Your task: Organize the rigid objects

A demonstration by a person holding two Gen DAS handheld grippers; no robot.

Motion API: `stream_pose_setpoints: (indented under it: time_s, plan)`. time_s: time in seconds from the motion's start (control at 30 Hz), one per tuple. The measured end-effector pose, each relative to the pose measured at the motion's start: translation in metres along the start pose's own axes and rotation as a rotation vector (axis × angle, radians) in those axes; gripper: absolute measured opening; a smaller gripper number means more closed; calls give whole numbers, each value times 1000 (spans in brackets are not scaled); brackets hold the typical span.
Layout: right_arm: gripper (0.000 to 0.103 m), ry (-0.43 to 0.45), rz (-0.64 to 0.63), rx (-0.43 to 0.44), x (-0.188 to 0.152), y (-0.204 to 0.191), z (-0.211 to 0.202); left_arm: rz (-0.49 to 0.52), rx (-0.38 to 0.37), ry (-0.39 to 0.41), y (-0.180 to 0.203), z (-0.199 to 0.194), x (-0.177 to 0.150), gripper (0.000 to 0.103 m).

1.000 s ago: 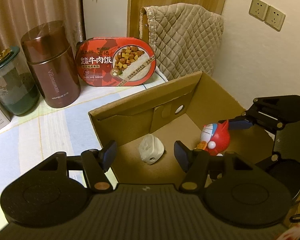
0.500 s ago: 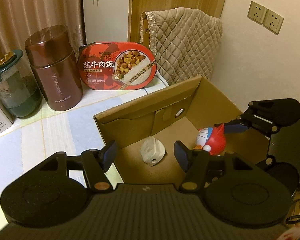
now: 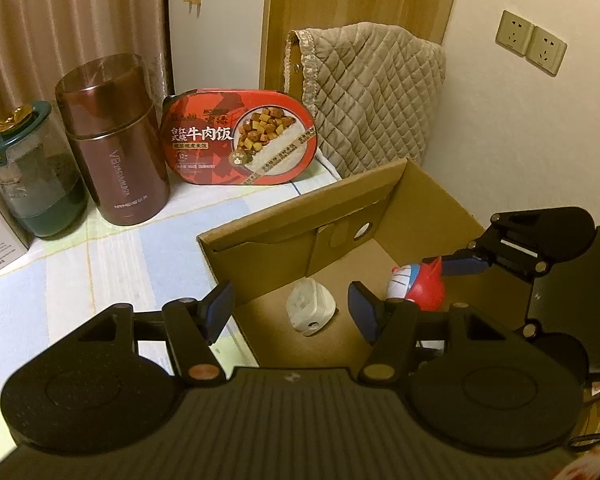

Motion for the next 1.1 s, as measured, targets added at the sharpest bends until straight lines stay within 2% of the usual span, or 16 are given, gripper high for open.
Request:
stream_pose_setpoints:
  time_s: [0.13,0.33,0.63,0.73,0.77,0.97,1.1]
  plan:
    - [64,10,13,5,1,-1,0,-7,1,6,-3,-2,0,58]
    - [64,79,87,28,7,6,-8,-22,-1,20,-9,-6,-1,58]
    - [65,74,161,2,-5,20,-20,-54,-8,42,-10,-22,-8,59]
    - [66,73,199,6,-17,20,-30,-63,-4,57,-7,-34,-14,63]
    - [67,72,213,10,-21,19,-36,-64,-1,60,-6,-39,-16,66]
    - [80,84,313,53,-52,9,-76,-82,42,81,8,-74,-36,80]
    - [83,81,368,82,-73,-5,-108,-101,43,102,22,-106,-55,87]
Point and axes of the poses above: each gripper's, at about its wrist camera, not at the fingertips, and z roughly the way its jaws point, y to its right, x to its top, the point moved 5 cm from there along z, roughly the way its jaws point, and after that the axes turned 10 degrees about -y, right-handed, at the moved point
